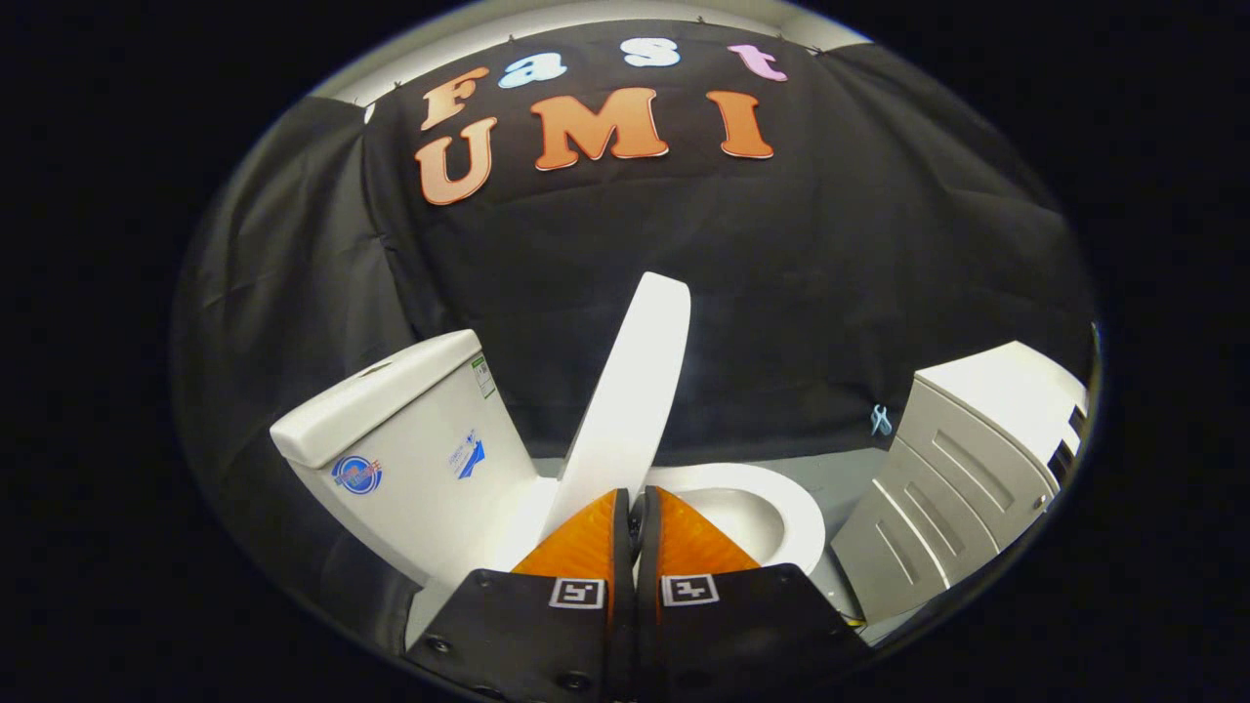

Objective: Open the toilet lid.

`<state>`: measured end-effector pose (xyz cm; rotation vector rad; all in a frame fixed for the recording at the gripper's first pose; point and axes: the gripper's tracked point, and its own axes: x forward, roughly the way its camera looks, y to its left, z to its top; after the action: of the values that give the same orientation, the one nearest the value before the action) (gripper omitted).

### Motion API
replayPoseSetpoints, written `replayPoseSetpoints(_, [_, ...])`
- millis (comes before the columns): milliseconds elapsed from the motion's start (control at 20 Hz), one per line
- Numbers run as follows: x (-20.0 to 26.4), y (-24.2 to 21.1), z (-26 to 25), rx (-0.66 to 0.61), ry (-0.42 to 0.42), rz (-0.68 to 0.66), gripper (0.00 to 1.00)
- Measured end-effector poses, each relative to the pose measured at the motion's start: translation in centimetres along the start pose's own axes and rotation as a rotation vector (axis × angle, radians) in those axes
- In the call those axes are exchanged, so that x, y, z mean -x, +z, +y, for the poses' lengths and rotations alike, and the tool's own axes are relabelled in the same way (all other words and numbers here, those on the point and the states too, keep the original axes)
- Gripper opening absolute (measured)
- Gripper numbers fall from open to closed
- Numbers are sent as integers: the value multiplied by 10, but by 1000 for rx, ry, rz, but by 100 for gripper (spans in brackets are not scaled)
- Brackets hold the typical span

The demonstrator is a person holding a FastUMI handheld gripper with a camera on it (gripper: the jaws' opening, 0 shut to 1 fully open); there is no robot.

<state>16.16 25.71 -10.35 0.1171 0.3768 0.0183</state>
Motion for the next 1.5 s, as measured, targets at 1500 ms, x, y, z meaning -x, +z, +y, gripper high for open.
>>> replayPoseSetpoints(1500, [-1, 17, 221, 346, 195, -219, 8])
